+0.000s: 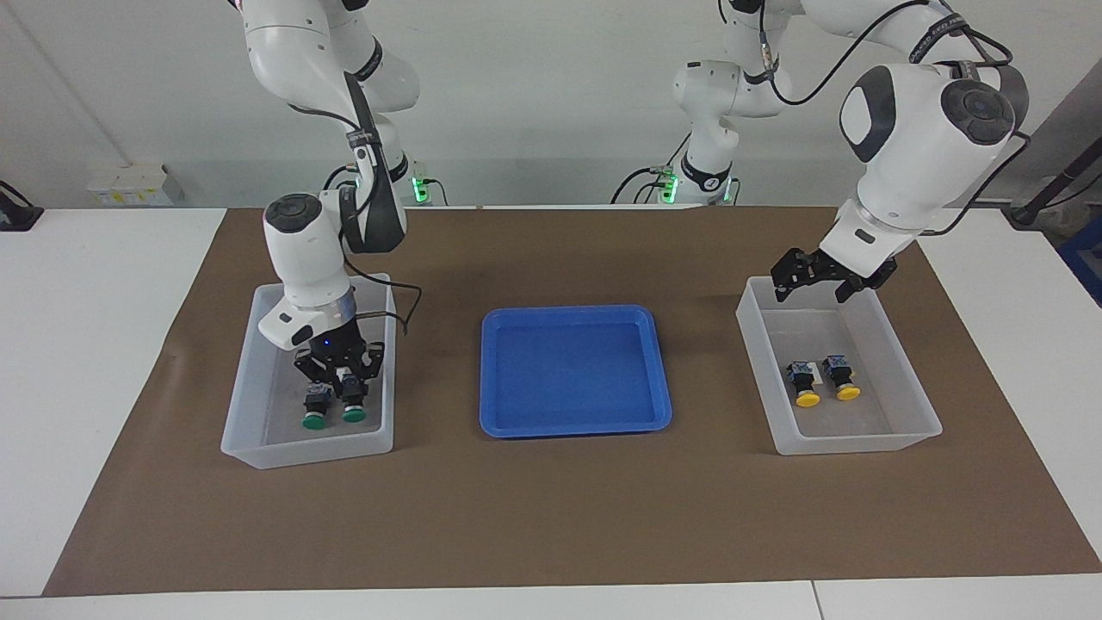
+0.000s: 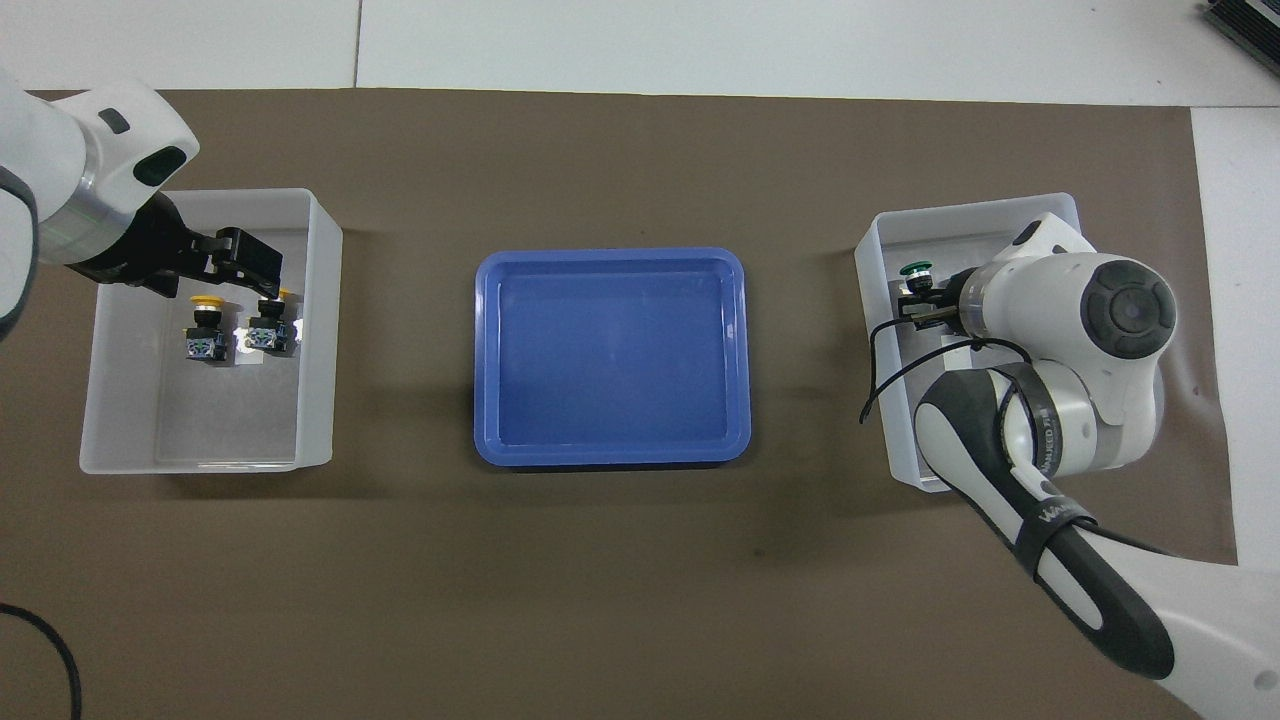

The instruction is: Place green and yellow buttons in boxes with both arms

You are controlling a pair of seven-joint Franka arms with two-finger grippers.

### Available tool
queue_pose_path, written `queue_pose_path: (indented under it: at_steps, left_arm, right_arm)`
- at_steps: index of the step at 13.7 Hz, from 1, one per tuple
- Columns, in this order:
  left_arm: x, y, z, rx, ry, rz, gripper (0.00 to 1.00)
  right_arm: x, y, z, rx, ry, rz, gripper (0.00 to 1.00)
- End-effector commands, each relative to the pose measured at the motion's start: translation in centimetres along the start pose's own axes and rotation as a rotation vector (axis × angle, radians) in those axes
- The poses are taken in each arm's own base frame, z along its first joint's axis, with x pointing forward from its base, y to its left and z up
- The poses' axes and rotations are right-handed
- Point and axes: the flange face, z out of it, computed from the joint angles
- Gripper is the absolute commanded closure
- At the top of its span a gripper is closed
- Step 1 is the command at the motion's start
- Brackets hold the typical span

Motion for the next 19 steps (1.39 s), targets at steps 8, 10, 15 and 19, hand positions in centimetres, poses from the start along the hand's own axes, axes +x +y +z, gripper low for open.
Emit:
queue_pose_path:
  at_steps: [8,10,15,19]
  left_arm:
    - [-0.7,-0.1,-0.2,0.013,0.016,-0.006,0.0]
    - [-0.6,-0.1,-0.4,0.013,0.033,-0.006,0.0]
    - [0.7,-0.4,-0.8,0.012,0.122,-0.01,0.0]
    - [0.9,-1.3,-1.0,0.012,0.136,-0.024,0.0]
  right_arm:
    - [-0.1,1.1,0.0,0.009,0.025,0.069,0.03]
    - [0.8,0.8,-3.0,0.006,0.046,0.068,0.0]
    - [0.4,0.6,-11.2,-0.019,-0.041,0.064,0.0]
    - [1.1,-0.3,-18.2,0.03,-0.137,0.098,0.0]
